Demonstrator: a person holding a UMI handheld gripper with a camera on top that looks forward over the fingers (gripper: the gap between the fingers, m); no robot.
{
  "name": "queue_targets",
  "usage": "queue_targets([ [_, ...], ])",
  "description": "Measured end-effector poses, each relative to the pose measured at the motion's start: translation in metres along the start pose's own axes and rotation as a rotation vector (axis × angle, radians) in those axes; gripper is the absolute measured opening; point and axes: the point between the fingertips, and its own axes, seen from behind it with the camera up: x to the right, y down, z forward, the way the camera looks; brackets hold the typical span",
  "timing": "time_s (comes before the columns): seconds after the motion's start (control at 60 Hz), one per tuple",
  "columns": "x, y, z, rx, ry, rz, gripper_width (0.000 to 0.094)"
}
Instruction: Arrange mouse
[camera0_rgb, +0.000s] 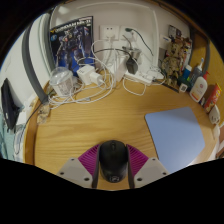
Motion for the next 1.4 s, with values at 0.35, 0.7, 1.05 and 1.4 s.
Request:
queue_targets([
  [0.35, 0.0, -0.005, -0.006, -0.007, -0.09, -0.119, 0.0276],
  [0.7, 0.079, -0.212, -0.131, 0.364, -0.086, -0.168, 0.028],
  [1.05, 0.224, -0.182, -0.078, 0.28, -0.021, -0.123, 0.0279],
  [1.4, 0.235, -0.069, 0.017, 0.07, -0.077, -0.127, 0.0279],
])
